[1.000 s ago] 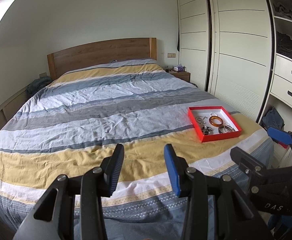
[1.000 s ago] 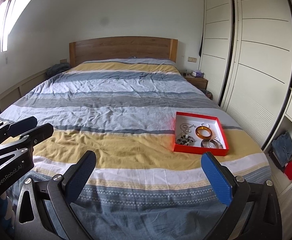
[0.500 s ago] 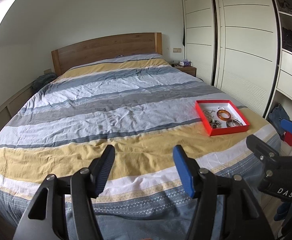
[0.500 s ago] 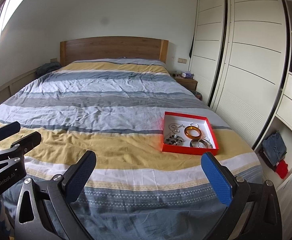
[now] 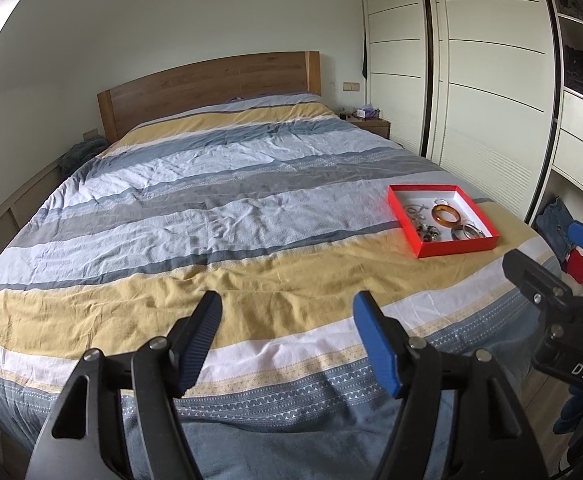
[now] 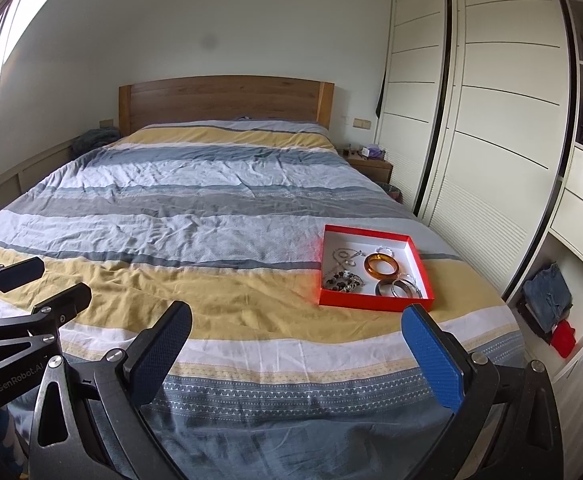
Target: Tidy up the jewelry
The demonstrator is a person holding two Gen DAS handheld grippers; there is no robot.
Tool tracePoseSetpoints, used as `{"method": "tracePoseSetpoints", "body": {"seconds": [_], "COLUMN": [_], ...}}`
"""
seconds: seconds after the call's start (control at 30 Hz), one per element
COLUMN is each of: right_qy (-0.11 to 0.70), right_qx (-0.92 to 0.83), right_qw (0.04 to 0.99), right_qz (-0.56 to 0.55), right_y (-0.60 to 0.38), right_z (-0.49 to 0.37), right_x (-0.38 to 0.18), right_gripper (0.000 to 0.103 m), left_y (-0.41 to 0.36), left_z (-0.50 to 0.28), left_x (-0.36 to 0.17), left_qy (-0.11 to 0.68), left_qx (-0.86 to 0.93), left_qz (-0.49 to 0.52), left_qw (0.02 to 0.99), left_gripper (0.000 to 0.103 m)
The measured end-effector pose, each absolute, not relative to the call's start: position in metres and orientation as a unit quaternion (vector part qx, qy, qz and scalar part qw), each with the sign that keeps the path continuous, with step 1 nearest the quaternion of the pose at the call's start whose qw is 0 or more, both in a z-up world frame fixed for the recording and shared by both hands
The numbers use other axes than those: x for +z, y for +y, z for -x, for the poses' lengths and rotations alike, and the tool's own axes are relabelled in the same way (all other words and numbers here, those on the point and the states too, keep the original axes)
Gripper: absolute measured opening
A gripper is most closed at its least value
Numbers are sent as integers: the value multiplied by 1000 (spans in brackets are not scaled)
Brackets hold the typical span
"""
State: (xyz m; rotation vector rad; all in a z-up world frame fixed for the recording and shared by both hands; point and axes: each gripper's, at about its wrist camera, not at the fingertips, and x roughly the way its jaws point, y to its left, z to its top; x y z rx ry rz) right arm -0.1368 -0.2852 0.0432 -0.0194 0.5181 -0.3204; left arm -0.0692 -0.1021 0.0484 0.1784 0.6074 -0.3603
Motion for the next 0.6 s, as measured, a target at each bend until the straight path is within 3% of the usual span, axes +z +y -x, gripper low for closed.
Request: {"method": "tracePoseSetpoints", "body": {"seconds": [0.6], "right_qy": [264], "right_qx": [-159], "right_qw": [951], "right_qz": [14], "right_y": [-284], "right_z": [133], "right_x": [39], "right_gripper": [103], "left_y": [-97], "left_z": [67], "left_x": [38], "left_qy": [307], "left_qx": [-174], "left_qz": [-87], "left_qw": [932], "left_gripper": [67]}}
